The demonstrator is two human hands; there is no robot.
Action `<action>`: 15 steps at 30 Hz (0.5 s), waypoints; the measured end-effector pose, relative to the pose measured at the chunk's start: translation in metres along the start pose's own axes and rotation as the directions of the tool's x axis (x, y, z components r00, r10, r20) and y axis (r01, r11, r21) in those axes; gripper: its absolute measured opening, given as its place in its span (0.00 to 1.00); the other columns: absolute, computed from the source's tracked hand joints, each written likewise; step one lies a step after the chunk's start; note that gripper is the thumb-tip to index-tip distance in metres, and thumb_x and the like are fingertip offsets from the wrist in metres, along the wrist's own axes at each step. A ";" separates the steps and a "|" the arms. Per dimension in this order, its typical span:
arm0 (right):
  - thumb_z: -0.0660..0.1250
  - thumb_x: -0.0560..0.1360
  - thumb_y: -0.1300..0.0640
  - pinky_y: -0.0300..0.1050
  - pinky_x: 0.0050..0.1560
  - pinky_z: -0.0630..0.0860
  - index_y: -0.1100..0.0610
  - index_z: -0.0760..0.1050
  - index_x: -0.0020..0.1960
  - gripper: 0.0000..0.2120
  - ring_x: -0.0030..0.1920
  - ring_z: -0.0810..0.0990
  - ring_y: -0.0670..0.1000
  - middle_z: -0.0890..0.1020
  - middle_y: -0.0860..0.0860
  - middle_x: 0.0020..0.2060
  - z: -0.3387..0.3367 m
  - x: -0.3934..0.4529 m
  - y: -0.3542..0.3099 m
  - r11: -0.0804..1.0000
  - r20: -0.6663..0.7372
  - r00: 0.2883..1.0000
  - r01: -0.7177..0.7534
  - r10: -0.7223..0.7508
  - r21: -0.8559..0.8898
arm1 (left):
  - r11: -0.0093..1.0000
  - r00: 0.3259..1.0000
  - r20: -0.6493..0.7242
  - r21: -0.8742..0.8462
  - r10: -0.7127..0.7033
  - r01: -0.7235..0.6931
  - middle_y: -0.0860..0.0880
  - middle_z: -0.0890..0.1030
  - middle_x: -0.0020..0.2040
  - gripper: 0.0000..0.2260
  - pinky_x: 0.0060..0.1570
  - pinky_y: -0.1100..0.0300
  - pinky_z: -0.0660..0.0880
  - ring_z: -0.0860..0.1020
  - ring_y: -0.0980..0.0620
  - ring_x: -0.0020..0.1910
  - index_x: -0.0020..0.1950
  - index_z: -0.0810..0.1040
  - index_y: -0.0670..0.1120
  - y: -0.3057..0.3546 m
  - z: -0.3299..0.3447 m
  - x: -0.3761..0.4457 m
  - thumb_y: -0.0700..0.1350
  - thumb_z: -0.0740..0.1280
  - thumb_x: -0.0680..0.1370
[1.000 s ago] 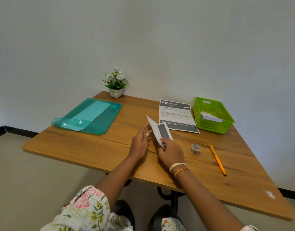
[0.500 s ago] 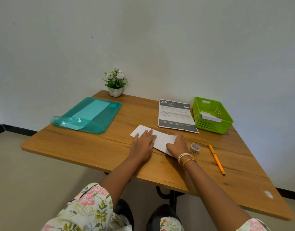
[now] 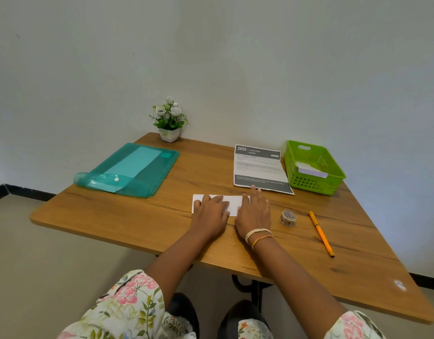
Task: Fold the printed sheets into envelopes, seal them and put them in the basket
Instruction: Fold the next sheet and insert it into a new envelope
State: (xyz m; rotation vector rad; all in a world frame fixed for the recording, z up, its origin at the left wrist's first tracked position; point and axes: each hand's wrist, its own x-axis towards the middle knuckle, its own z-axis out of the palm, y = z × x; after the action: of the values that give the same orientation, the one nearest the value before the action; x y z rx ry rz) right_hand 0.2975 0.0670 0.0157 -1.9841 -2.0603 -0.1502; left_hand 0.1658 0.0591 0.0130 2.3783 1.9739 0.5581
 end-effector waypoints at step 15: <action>0.46 0.83 0.49 0.51 0.75 0.52 0.56 0.52 0.78 0.25 0.77 0.51 0.51 0.53 0.52 0.78 0.011 0.009 0.011 0.989 0.228 0.966 0.105 -0.126 0.103 | 0.999 0.984 0.174 0.002 0.031 -0.032 0.51 0.53 0.80 0.23 0.75 0.50 0.49 0.51 0.53 0.78 0.79 0.52 0.49 -0.011 0.011 0.006 0.50 0.47 0.84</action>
State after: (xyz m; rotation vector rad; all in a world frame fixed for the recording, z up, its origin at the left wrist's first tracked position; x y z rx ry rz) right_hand 0.3071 0.0789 0.0064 -1.9062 -2.2839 0.1597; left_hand 0.1589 0.0696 0.0015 2.3734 1.8705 0.3325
